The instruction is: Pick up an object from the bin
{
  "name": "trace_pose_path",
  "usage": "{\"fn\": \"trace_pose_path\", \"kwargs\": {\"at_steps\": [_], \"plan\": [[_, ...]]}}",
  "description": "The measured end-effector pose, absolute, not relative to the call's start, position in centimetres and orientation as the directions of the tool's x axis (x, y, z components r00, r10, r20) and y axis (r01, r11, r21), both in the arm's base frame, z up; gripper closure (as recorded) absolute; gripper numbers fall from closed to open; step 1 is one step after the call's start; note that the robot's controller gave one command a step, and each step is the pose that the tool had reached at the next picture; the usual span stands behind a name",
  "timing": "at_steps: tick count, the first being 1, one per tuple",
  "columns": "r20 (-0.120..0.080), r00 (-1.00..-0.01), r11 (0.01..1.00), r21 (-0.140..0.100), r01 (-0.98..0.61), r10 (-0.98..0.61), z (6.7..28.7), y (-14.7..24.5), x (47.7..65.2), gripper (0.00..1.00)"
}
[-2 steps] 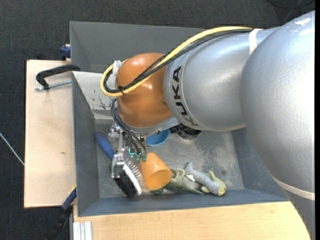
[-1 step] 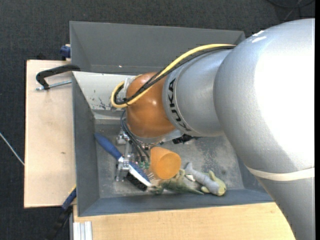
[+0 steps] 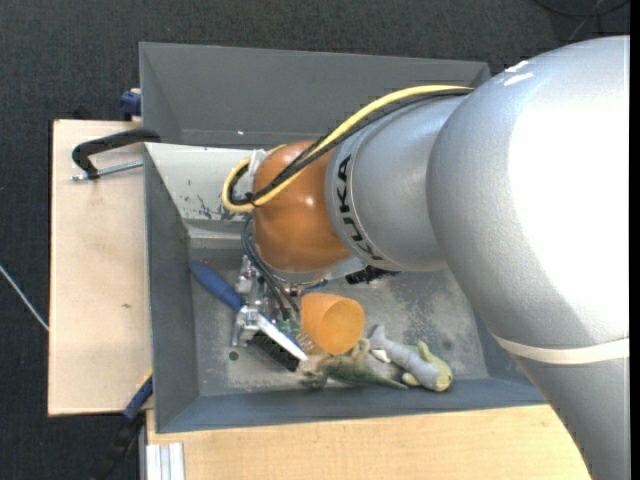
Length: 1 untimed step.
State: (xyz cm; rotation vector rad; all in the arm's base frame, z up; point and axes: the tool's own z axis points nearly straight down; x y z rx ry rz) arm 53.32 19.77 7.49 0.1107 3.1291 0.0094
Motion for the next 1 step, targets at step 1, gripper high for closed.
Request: {"fn": "trace_pose_path", "kwargs": {"at_steps": [1], "plan": [[-0.011,-0.997,0.997,0.002,-0.073,-0.073,20.14,16.53,52.66,1.00]]}}
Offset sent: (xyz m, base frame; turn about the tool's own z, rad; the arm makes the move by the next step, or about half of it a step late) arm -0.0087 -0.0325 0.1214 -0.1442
